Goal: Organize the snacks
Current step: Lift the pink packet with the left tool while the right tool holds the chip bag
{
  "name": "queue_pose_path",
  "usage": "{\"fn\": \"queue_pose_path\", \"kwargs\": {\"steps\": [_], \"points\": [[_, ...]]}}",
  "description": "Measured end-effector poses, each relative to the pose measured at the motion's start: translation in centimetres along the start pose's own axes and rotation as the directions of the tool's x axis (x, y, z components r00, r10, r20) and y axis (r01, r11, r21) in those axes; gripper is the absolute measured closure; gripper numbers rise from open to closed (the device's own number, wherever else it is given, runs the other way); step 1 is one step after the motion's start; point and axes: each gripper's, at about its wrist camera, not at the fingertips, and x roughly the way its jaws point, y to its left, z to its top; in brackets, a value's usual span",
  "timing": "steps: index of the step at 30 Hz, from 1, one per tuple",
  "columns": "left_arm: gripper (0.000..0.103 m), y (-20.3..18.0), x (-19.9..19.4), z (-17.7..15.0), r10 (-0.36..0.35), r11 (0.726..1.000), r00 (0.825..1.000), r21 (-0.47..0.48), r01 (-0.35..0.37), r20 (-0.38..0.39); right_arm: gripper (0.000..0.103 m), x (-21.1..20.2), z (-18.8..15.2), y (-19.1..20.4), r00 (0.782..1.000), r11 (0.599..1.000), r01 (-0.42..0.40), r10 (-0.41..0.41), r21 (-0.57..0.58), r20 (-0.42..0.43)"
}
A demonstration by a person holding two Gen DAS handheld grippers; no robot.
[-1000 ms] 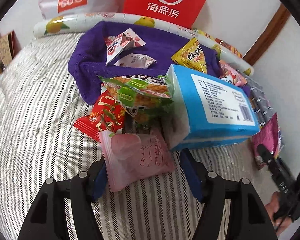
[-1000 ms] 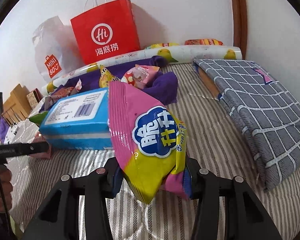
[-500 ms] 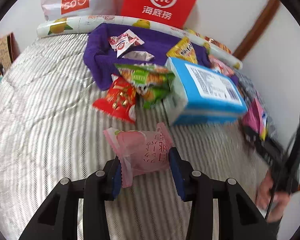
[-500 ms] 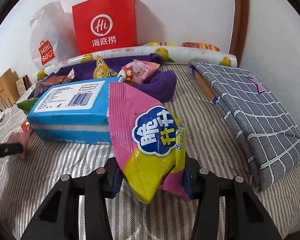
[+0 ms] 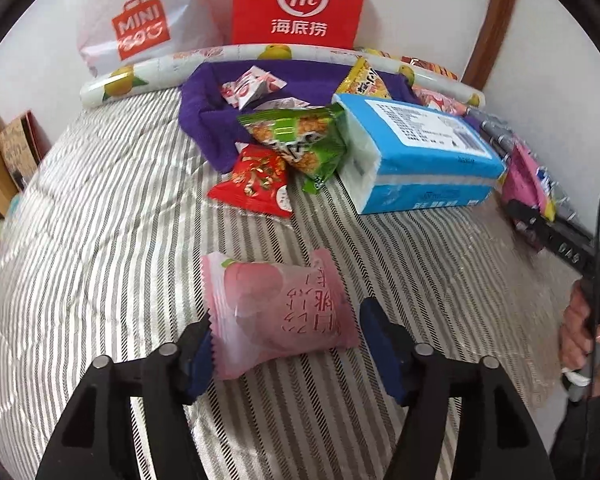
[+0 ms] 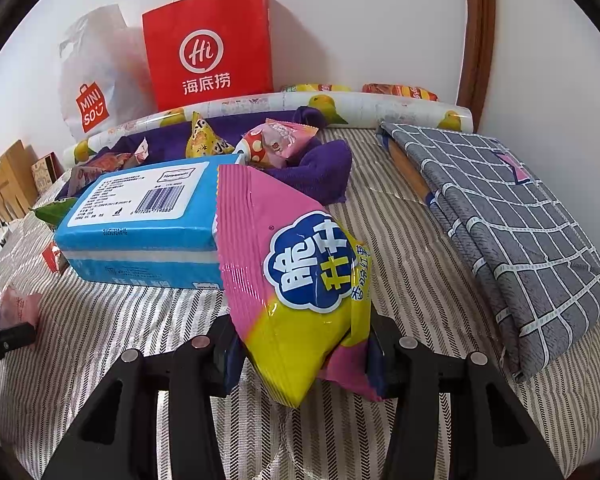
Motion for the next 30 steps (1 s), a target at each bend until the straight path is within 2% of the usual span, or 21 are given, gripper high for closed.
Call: {"fn": "queue_pose_path", "kwargs": {"steps": [2,6,11,13,16,30], "points": [[0.038,-0.6,0.4,-0.1,0.041,0.999,0.999,0.031,-0.042,0.021,0.055,0.0,0.0,0.0,1.0,1.0,0.001,-0.001,0.001,0.002],[0.038,-0.8,0.4,-0.1,0.058,0.998,0.998,0.036,-0.059,0.037,0.055,0.0,0.0,0.0,1.0,1.0,-0.001,0.001,0.003,0.003],[0.053,-0.1,0.2,0.0,0.044,0.999,0.997,0.007,-0.045,0.056,0.055,0.0,0.0,0.0,1.0,1.0,-0.006,0.006,0.005,0.001],[0.063,0.2,0.1,0.0,0.043,0.999,0.997,-0.002,-0.043,0.061,0.055,0.0,0.0,-0.1,1.0,1.0,-0.007,0.007,0.006,0.001],[0.067,0.6,-0.2,0.1,0.014,1.0,0.998,-0.015,-0.013,0.068,0.055,0.0,0.0,0.0,1.0,1.0,-0.009,0.009,0.008,0.001],[0.068,1.0,-2.0,0.5,-0.103,0.993,0.992,-0.053,0.107,0.07,0.055,-0.1,0.1,-0.1,1.0,1.0,-0.006,0.006,0.015,0.002]]}}
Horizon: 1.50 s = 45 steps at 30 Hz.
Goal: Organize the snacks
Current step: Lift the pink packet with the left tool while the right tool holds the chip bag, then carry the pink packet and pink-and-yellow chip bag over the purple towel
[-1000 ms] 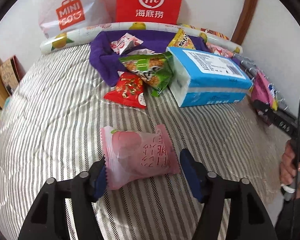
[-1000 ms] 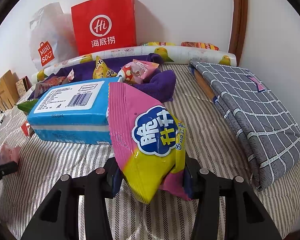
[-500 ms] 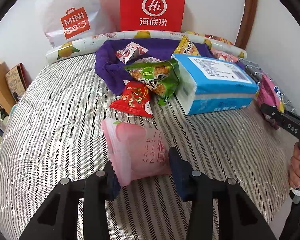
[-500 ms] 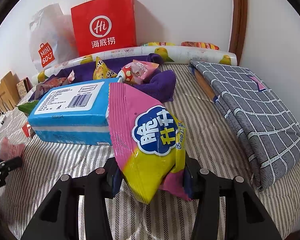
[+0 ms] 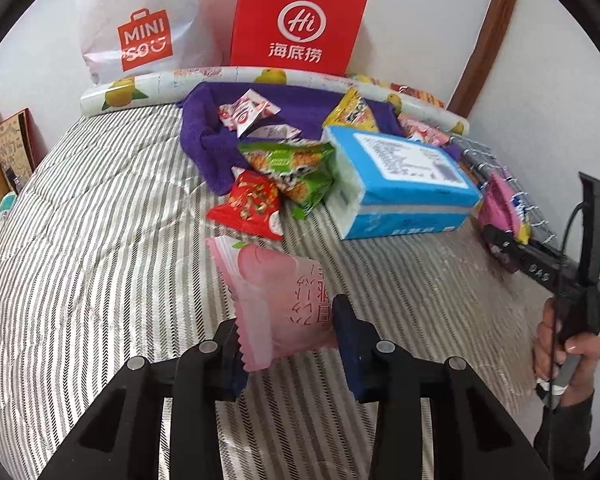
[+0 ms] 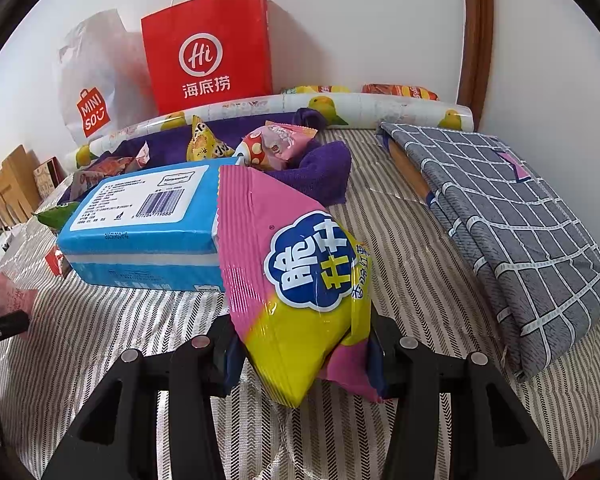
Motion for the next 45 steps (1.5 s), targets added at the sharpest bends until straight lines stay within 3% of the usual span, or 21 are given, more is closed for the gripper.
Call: {"fn": "queue_pose_path", "kwargs": {"steps": [6,14,20,31,45], "points": [[0.068,-1.1,-1.2,0.8,-0.038,0.999,0.999,0.026,0.038,0.019,0.055,-0.8,-0.2,0.5,1.0,1.0,0.011,-0.011,-0.027,0.013],[0.068,-2.4,-2.1,2.0,-0.09,0.995,0.995,0.055,0.088,0.036,0.055,-3.8,-0.3,0.3,0.996,0.994,-0.091,0.089,0.053,0.027],[0.068,-3.1,-2.2,3.3,-0.158,0.987,0.987,0.036,0.157,0.026,0.055,-6.5,0.9,2.2,0.99,0.992,-0.129,0.128,0.001,0.06],[0.068,-3.5,-2.0,6.6,-0.165,0.986,0.986,0.022,0.164,0.026,0.055,-7.6,4.7,5.4,0.986,0.985,-0.147,0.154,-0.09,0.069],[0.068,-2.6,-0.2,12.3,-0.134,0.991,0.99,0.014,0.134,0.035,0.055,-4.3,12.3,5.2,0.981,0.983,-0.178,0.181,-0.056,0.072]]}}
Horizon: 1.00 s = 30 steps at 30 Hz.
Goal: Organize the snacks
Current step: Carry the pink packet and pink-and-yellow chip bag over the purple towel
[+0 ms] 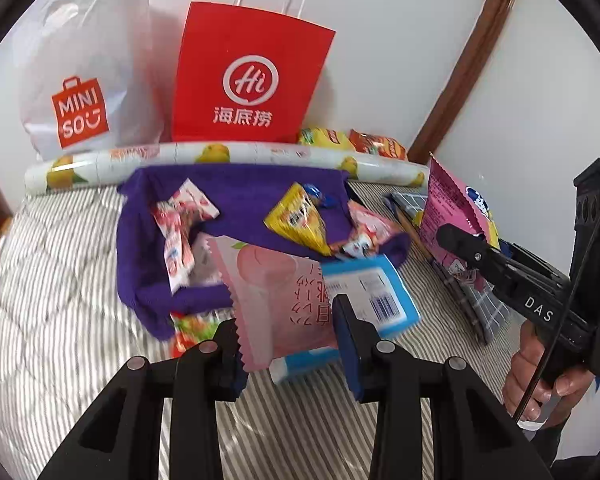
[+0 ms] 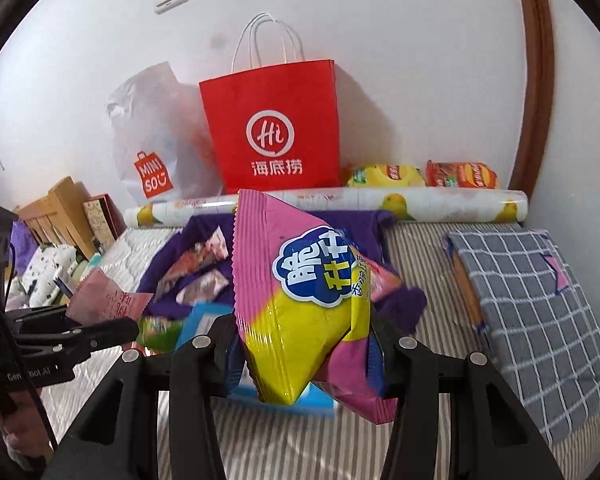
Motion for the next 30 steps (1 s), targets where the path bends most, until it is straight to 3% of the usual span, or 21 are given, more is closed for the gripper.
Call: {"fn": "queue_pose_path", "kwargs": {"steps": [17,24,30], "points": [[0.068,1.7,5.8,8.4,0.042,0.999,0.999,0.002,-0.042,0.0,0.055,8.0,7.7,0.0,1.0,1.0,0.005,-0.005,-0.021,-0.014],[0.068,1.7,9.0,9.9,0.042,0.999,0.999,0.021,-0.041,-0.024,0.055,12.6,7.2,-1.6,0.998,0.997,-0.008,0.012,0.072,-0.057],[0.068,2.2,11.2,10.0,0.036,0.999,0.998,0.024,-0.035,-0.059,0.055,14.3,6.0,-1.3,0.996,0.999,-0.014,0.018,0.04,-0.09]]}}
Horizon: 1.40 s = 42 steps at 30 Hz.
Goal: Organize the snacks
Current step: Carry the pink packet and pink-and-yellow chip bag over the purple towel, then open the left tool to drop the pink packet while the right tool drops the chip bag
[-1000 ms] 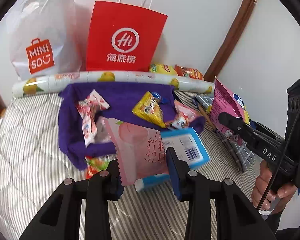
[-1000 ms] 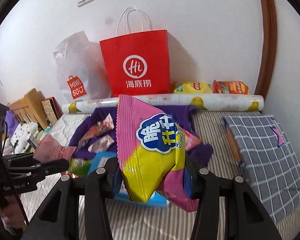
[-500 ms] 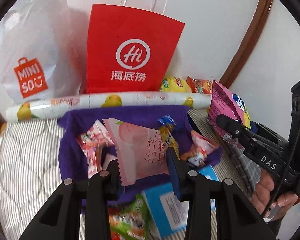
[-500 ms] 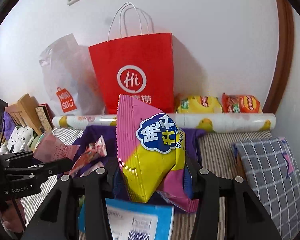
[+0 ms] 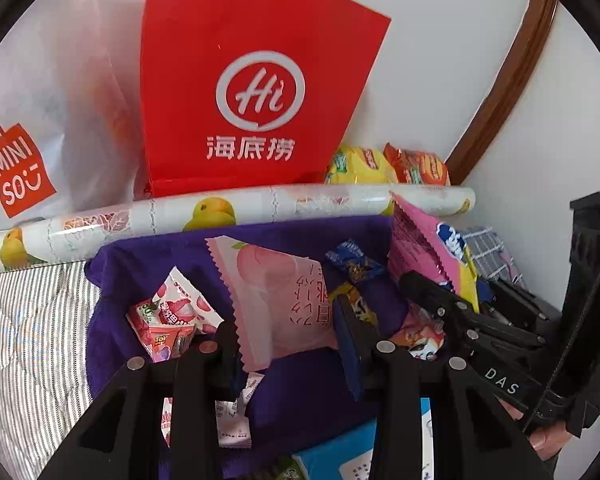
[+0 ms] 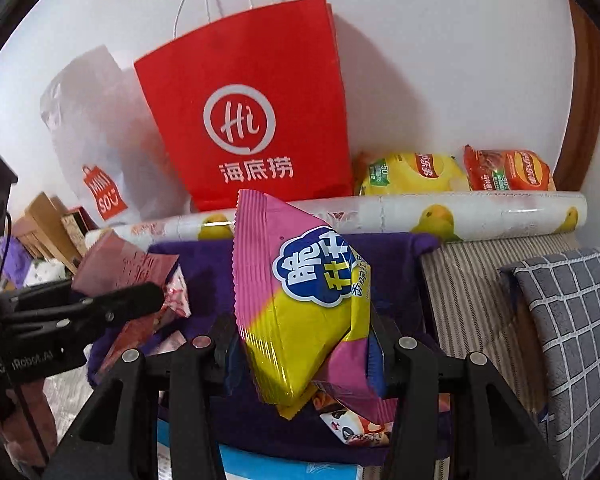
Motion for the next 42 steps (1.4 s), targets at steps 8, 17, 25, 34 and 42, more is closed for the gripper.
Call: {"fn": "queue_pose_path", "kwargs": {"steps": [8,17,25,34,42], "points": [[0.068,0.8,1.4,-0.2,0.013,1.0,0.999,-0.019,-0.014,-0.034,0.055,1.1,-0.5,-0.2,1.0,1.0,0.001,-0.001,0.001,-0.023],[0.068,1.0,2.2,-0.3,0.04,0.999,0.997,-0.015,-0.041,-0.06,0.055,1.1,-1.1,0.8,0.999,0.998,0.03,-0.031,-0.063,-0.017],[0.068,1.6,2.5,-0.2,0.054,0.997,0.996,-0.043,-0.058,-0.076,0.049,1.4,-1.3,0.5,0.999,0.998,0.02,-0.023,-0.06,-0.041],[0.068,2.0,2.4,-0.2,0.06,0.996,0.994,-0.056,-0.065,-0.086,0.033,0.4,-1.3,0.6,1.0,0.999,-0.014,0.015,-0.05,0.009],[0.067,2.4,2.2,0.0,0.044,0.997,0.995,-0.064,-0.05,-0.086,0.026,-1.0,-1.4,0.9,0.996,0.997,-0.036,0.041,-0.062,0.082]]}}
